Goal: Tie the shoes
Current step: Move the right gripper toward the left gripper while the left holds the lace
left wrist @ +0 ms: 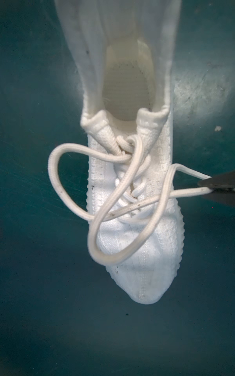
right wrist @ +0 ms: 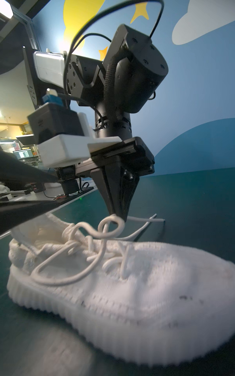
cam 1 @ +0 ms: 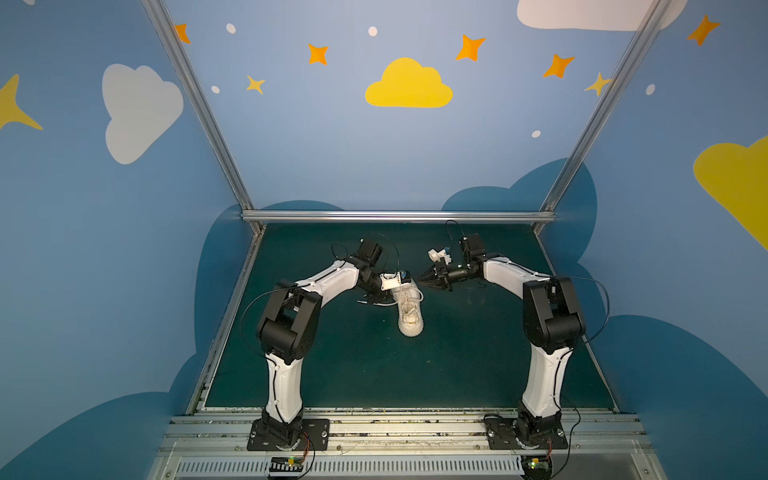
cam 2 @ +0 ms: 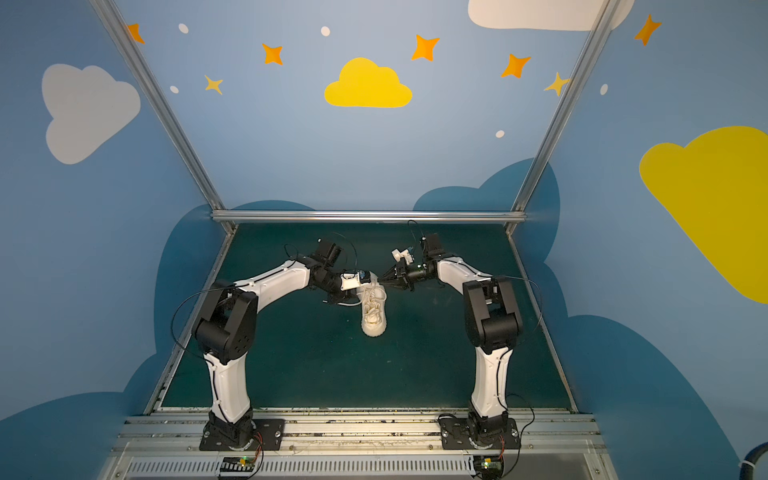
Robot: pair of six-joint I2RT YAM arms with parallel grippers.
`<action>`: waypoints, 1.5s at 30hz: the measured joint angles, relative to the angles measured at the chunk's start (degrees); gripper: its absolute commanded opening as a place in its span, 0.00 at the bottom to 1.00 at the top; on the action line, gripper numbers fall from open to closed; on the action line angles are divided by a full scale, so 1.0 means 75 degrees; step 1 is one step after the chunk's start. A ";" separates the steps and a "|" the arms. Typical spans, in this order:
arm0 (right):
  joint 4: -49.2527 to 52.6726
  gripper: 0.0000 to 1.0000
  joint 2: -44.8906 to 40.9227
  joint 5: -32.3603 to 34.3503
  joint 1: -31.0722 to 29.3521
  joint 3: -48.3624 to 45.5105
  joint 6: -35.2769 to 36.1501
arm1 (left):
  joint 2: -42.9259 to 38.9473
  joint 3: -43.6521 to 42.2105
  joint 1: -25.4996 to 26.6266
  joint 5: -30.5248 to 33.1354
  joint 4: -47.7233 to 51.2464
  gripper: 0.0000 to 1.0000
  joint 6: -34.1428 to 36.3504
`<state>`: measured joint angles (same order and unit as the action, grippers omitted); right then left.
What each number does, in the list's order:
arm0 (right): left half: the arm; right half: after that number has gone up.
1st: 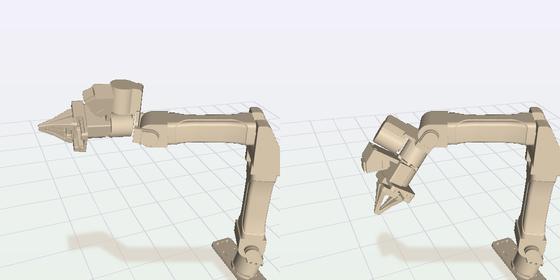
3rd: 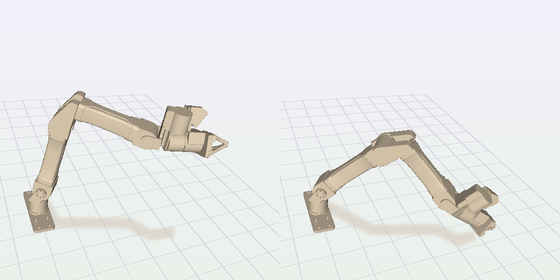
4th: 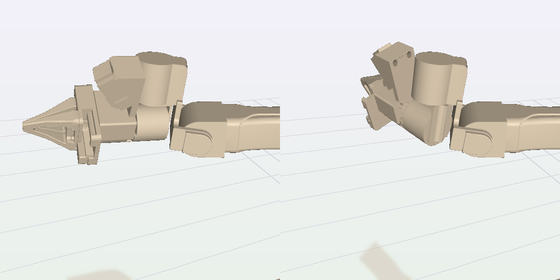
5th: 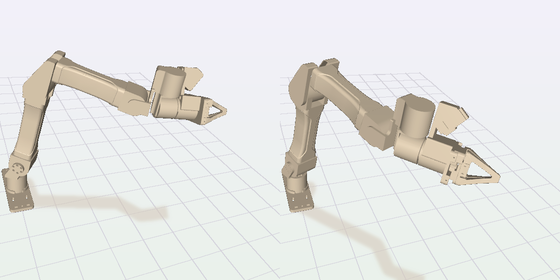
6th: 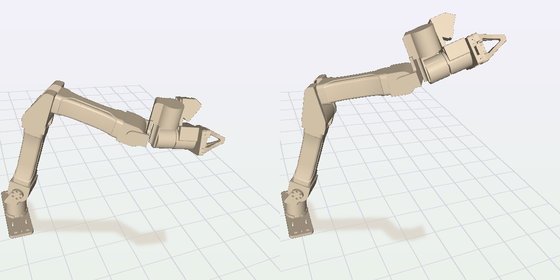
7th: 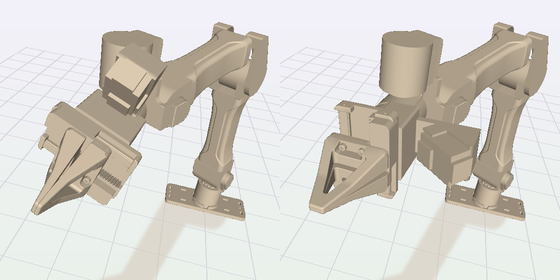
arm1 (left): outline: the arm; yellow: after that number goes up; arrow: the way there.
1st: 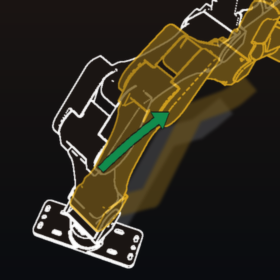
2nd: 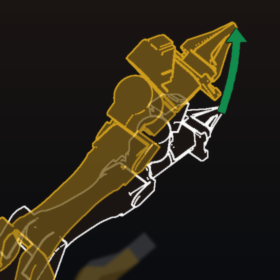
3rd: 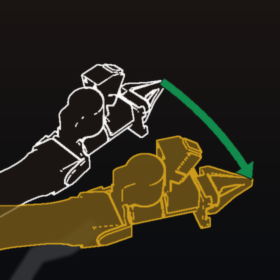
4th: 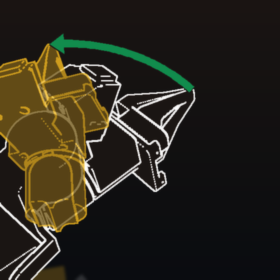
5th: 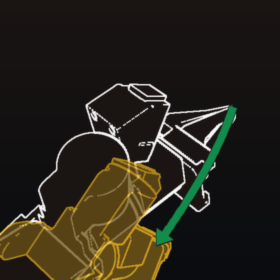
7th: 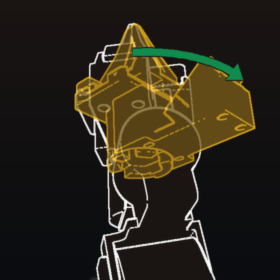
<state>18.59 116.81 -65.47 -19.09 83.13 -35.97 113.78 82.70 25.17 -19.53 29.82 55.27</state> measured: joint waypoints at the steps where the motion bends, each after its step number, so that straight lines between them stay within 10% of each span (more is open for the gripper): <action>1: -0.0017 0.19 0.0090 0.0009 -0.0067 0.0146 -0.0047 | 0.0000 0.0000 0.0003 0.0000 0.0020 0.03 0.0000; 45: -0.0195 0.20 0.1853 0.0181 -0.0315 0.1020 -0.0583 | 0.0443 0.1486 0.0603 -0.0778 0.0804 0.03 -0.0169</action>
<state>17.12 130.72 -64.12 -21.45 90.78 -40.34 117.10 93.84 29.69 -25.36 35.86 54.00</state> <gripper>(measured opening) 0.200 0.048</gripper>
